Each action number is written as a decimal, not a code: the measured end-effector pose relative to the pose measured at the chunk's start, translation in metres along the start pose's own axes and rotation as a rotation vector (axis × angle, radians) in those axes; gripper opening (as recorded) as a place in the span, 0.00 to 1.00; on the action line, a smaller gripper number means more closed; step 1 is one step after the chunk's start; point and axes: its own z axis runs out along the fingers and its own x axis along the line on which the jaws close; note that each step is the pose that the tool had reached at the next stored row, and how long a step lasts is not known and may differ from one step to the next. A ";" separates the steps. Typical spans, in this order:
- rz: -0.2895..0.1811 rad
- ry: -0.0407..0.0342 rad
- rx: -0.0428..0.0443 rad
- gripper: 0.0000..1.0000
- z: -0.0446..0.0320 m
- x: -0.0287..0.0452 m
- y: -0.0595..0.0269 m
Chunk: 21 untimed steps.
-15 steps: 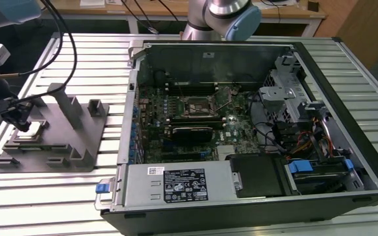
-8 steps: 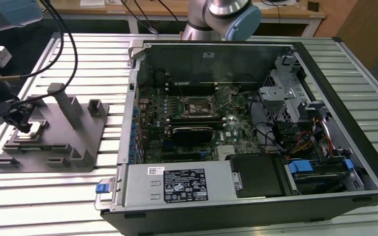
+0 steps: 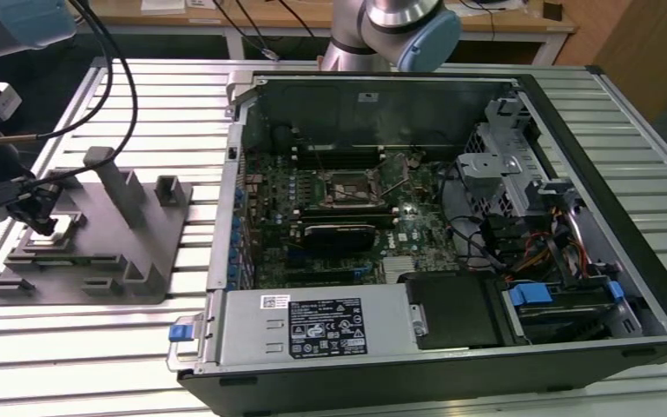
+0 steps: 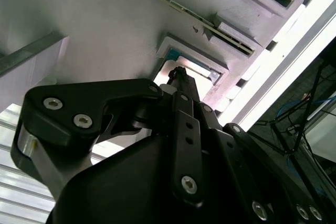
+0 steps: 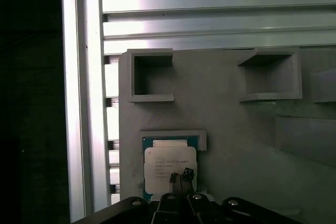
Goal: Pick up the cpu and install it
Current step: 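Pick up the cpu and move it towards the insertion slot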
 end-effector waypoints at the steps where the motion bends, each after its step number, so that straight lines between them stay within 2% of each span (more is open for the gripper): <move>1: 0.000 0.0001 0.0001 0.11 0.0001 0.0000 0.0000; 8: 0.000 0.0000 0.0000 0.11 0.0004 0.0000 0.0000; 10: 0.000 0.0000 0.0000 0.23 0.0004 0.0000 0.0000; 11: 0.000 0.0000 0.0000 0.23 0.0004 0.0000 0.0000; 13: 0.000 0.0000 0.0000 0.35 0.0005 0.0000 0.0000; 14: 0.000 0.0000 0.0000 0.35 0.0005 0.0000 0.0000; 15: 0.000 -0.0001 0.0000 0.41 0.0006 0.0000 0.0000; 16: 0.000 0.0000 0.0000 0.41 0.0006 0.0000 0.0000; 18: 0.000 0.0000 0.0000 0.53 0.0006 0.0000 0.0000; 21: 0.000 0.0000 0.0000 0.58 0.0007 0.0000 0.0000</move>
